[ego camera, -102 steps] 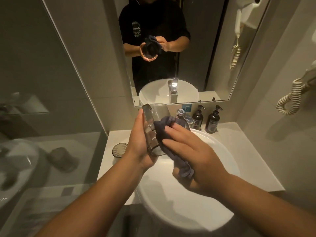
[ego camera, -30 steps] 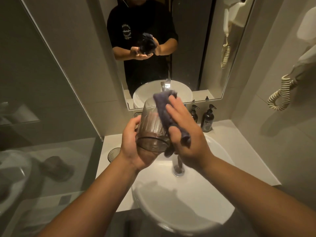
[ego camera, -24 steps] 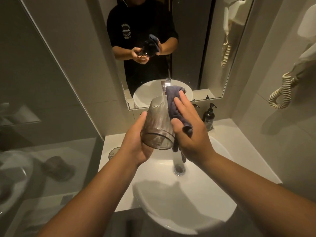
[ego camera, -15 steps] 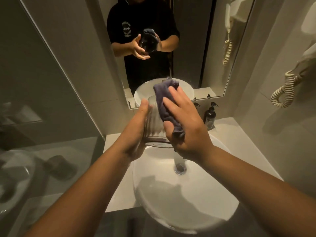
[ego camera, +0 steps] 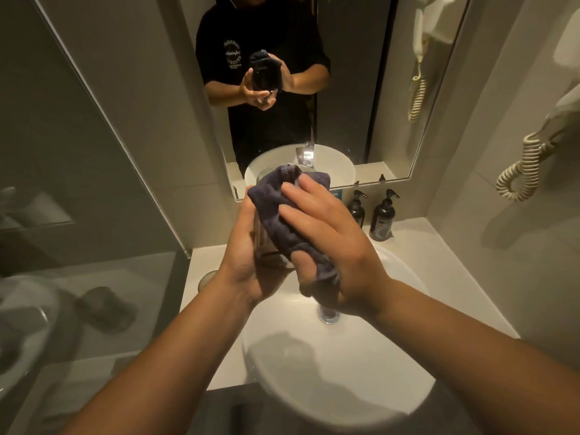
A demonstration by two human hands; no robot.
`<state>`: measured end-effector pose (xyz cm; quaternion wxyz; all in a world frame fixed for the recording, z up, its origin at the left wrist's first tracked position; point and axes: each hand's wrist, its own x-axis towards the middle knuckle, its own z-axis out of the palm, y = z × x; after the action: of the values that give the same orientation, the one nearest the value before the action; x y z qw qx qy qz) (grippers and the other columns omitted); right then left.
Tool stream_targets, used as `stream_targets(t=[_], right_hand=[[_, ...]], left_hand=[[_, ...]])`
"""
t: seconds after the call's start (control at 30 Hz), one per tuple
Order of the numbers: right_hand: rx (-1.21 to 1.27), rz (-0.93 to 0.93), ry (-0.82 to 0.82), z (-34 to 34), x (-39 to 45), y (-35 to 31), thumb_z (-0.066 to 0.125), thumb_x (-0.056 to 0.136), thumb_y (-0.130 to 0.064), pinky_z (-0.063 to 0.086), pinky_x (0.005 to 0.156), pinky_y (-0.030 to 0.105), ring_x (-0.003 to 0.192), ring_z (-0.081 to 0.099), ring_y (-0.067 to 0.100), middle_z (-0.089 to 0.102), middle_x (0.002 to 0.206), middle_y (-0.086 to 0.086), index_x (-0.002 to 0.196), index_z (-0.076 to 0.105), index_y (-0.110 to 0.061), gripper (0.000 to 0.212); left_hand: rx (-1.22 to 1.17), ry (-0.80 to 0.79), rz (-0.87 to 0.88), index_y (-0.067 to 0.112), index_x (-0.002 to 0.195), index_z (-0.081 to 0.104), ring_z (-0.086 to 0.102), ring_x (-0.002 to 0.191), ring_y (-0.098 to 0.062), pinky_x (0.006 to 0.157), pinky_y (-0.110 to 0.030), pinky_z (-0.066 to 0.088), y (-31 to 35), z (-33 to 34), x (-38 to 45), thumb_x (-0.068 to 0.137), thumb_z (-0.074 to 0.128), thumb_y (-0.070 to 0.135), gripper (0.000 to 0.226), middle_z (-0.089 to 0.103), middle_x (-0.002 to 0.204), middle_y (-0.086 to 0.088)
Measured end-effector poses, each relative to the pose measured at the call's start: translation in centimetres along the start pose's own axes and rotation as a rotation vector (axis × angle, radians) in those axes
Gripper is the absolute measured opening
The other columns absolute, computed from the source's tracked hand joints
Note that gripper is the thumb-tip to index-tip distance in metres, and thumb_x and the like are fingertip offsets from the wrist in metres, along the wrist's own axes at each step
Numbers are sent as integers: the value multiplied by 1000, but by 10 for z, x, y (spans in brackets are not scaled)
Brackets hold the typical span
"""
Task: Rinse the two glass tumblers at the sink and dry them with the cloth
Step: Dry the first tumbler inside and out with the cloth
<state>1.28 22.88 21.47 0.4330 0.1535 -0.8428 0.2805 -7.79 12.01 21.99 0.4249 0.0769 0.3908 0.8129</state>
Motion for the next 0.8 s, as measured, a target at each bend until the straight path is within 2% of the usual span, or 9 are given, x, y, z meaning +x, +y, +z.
stream_targets(t=[0.03,0.07,0.13,0.3,0.43,0.53,0.6,0.7,0.8], right_hand=[[28,53,16,-1,2,3,41,98,-32,28,116,46,142,31,30,39,144,12,130,51,3,48],[59,113,28,-2,4,6,36,100,-36,27,117,43,144,28,26,37,146,8,133,48,0,51],[137,226,47,-4,8,11,38,100,-36,27,118,40,146,25,21,34,149,3,139,42,-8,49],[420,477,59,-6,17,20,42,94,-36,32,115,46,143,31,18,35,154,6,144,37,-25,52],[271,465,77,-8,17,21,42,93,-35,27,115,24,143,30,9,36,154,5,143,39,-16,54],[206,441,63,-9,17,20,42,93,-31,28,115,24,142,31,11,37,153,6,143,41,-10,54],[135,400,38,-10,18,19,42,93,-30,29,115,26,142,32,14,38,152,7,142,42,-8,54],[77,340,34,-12,19,19,42,93,-28,31,115,29,141,33,16,40,150,10,141,44,-7,51],[39,294,16,-14,21,17,43,93,-25,31,116,37,141,34,21,41,149,13,140,44,-5,51]], left_hand=[[-11,-32,0,32,126,53,77,81,-15,68,-32,63,-1,3,-1,98,34,65,47,76,109,-6],[-8,-39,-4,22,126,66,75,98,-21,76,-36,63,-3,1,0,97,37,68,61,72,123,-12],[-18,-56,-22,20,141,57,66,121,-31,90,-43,58,-5,1,0,94,39,73,73,63,139,-15],[18,-52,-53,21,141,56,66,119,-33,97,-53,54,-5,-2,-1,91,38,76,77,64,136,-16],[340,81,40,21,141,55,64,124,-26,111,-52,44,2,-5,5,99,24,69,71,67,134,-9],[515,204,161,15,131,62,74,102,-16,88,-36,60,7,-2,3,106,30,54,55,75,117,-7],[596,242,191,17,119,67,74,92,-14,76,-30,60,9,-2,2,107,33,48,48,77,107,-6],[651,245,193,20,122,67,74,102,-18,90,-38,58,12,3,-2,107,28,52,52,77,112,-6],[535,132,130,22,137,58,71,112,-22,99,-45,54,14,8,-6,103,25,61,61,73,124,-7]])
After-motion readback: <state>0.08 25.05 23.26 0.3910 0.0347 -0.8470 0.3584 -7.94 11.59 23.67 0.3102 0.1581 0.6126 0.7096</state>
